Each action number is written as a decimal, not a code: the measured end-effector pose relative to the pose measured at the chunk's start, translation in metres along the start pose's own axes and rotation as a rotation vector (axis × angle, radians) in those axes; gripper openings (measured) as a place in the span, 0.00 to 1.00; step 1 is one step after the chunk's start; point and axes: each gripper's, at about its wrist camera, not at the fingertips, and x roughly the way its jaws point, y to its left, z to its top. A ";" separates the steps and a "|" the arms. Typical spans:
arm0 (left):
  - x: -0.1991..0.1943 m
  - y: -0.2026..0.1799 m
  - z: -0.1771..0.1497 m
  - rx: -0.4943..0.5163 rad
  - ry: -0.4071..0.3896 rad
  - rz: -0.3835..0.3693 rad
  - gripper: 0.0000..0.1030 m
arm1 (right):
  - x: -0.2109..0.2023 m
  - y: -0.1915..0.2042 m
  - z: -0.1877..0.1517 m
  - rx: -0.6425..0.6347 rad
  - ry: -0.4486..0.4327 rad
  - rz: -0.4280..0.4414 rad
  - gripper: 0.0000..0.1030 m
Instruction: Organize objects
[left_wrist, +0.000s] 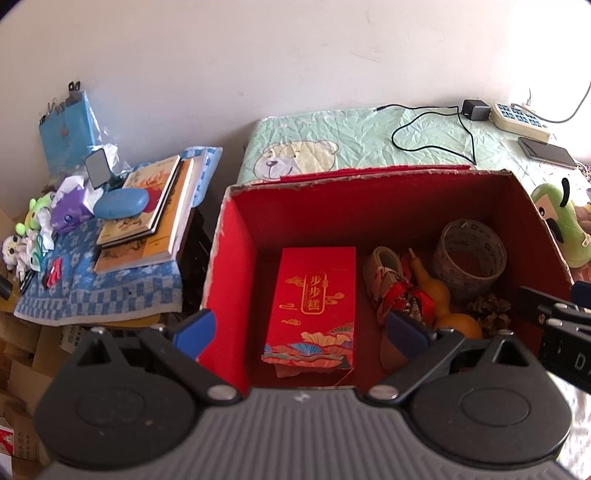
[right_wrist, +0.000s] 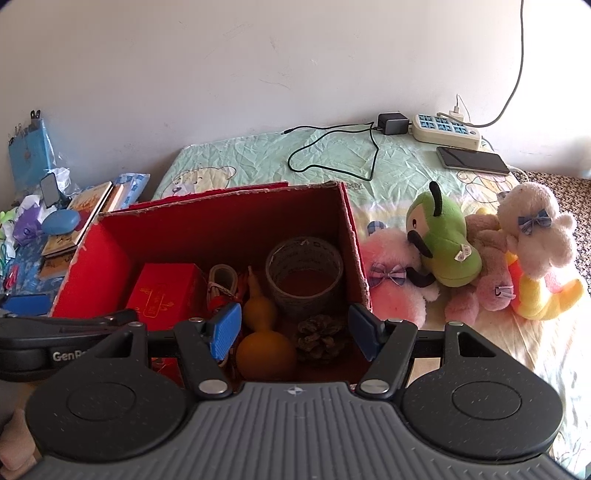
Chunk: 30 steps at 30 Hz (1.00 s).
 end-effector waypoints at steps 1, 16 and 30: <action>0.000 0.001 0.000 -0.002 0.001 -0.003 0.96 | 0.001 0.000 0.001 -0.001 0.001 -0.001 0.65; 0.009 0.004 -0.003 -0.017 0.010 -0.011 0.96 | 0.010 0.005 0.005 -0.011 0.025 -0.003 0.66; 0.014 0.000 0.000 -0.005 0.012 -0.023 0.97 | 0.018 0.000 0.006 0.005 0.048 0.002 0.66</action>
